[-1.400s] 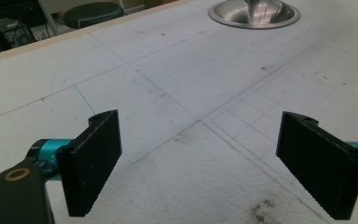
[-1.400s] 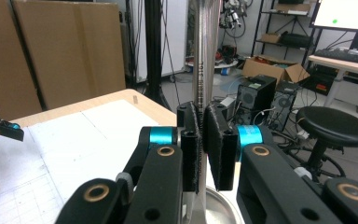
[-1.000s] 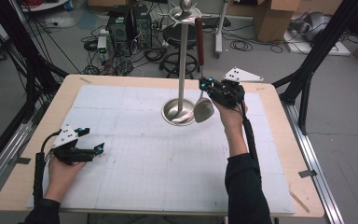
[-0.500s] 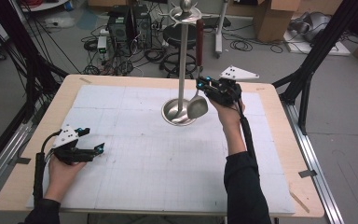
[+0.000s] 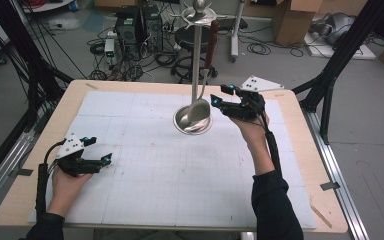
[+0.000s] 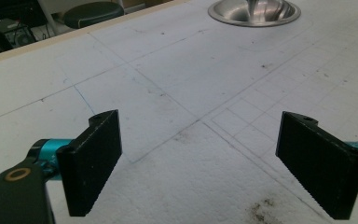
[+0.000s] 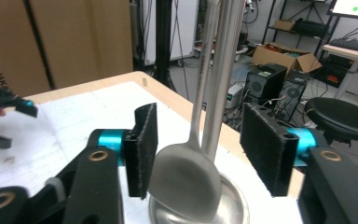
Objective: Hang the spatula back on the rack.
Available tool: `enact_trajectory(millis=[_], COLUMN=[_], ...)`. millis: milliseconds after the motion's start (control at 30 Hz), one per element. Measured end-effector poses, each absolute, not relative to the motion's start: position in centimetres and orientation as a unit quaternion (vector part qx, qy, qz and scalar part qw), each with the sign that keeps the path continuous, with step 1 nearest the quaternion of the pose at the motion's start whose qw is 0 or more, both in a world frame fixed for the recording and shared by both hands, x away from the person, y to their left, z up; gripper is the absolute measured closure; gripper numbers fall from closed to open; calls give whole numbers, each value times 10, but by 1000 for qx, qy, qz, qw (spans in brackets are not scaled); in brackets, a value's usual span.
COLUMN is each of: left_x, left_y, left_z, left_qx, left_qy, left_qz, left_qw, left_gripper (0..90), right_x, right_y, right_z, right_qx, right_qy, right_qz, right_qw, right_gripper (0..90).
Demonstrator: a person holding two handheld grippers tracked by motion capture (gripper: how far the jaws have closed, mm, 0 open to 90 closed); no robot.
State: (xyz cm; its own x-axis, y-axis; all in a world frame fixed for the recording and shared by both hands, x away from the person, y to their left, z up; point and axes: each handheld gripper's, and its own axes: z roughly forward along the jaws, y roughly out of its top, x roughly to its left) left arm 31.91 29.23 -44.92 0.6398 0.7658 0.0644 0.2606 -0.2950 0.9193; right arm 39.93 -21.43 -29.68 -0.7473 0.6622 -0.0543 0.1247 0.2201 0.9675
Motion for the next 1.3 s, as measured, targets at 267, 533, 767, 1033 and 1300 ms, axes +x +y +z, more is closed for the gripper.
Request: enact_trajectory(millis=[267,533,767,1033,1300], left_x=[319,319,320,322,321], left_y=[292,292,293,295,293], left_z=[-449,-449,-449,-449,-449], left_qx=[760,760,758,753,756], left_qy=[341,341,344,358,357], left_qz=[257,258,256,256,260], left_qw=[489,489,491,489,484], left_gripper=[148,148,148,154,161], right_x=[374,349,331,319,320], right_y=[-251,-293,-312,-327,-342], right_z=[-318,-354,-386,-415,-436], right_qx=[288,330,364,393,435], right_qy=[747,739,730,730,715], right_qz=[548,540,528,504,495], right_qw=[241,231,235,242,233], right_gripper=[362,288,222,203,194])
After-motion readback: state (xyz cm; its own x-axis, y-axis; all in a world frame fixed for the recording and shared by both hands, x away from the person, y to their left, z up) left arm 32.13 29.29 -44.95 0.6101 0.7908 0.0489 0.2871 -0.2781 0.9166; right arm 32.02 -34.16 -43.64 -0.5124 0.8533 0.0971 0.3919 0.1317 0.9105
